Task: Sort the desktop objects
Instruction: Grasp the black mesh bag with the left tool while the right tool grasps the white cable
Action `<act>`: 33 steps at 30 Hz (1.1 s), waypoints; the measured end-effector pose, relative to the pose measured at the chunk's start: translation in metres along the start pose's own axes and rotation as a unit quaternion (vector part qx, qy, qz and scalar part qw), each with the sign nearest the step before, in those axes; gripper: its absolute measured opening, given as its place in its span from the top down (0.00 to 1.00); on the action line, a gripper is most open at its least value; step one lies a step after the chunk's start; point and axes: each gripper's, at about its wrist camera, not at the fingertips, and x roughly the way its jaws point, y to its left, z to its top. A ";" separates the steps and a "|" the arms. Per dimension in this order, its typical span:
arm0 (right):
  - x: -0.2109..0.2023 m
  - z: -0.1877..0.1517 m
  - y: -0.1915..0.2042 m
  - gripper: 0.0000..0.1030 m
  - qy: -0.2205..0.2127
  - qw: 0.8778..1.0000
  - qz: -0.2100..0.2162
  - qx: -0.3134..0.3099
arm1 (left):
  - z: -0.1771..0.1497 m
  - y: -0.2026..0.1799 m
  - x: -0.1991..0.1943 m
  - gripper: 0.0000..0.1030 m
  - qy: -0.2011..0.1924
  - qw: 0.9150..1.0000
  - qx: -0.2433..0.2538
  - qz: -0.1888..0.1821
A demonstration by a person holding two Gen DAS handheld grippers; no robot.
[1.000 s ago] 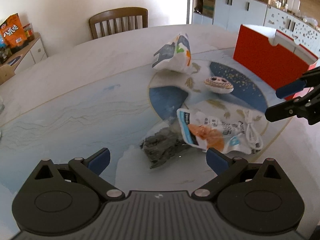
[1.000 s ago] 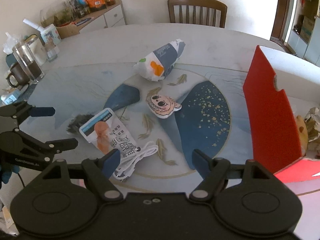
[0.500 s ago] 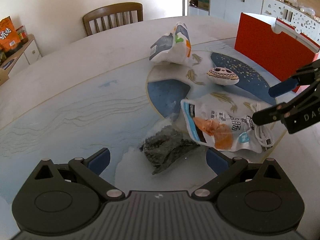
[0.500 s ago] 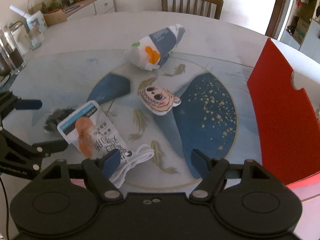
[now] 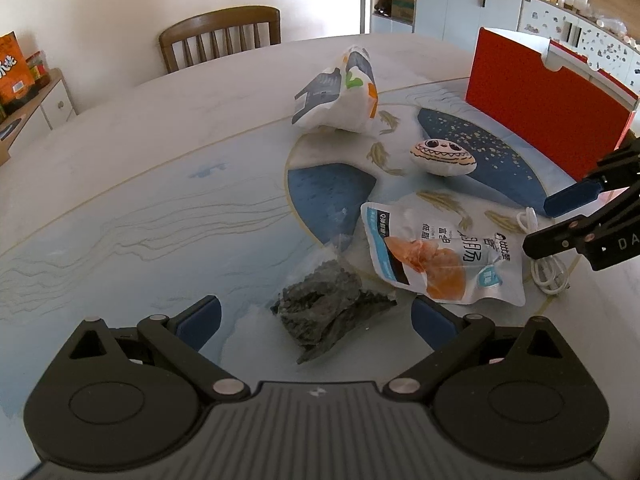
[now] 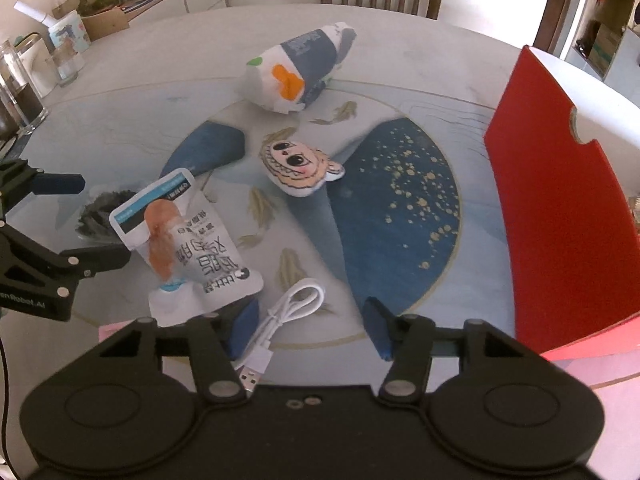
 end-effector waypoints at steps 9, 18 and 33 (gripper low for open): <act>-0.003 -0.008 -0.008 0.48 0.007 1.000 0.005 0.003 | -0.001 -0.003 0.001 0.24 0.002 1.000 -0.002 -0.001; -0.010 -0.016 -0.012 0.66 0.011 1.000 0.019 0.003 | -0.002 -0.005 -0.002 0.34 0.001 1.000 -0.008 -0.002; -0.026 -0.027 -0.025 0.91 -0.001 0.999 0.041 0.027 | -0.013 -0.008 -0.020 0.57 -0.003 0.999 -0.039 0.012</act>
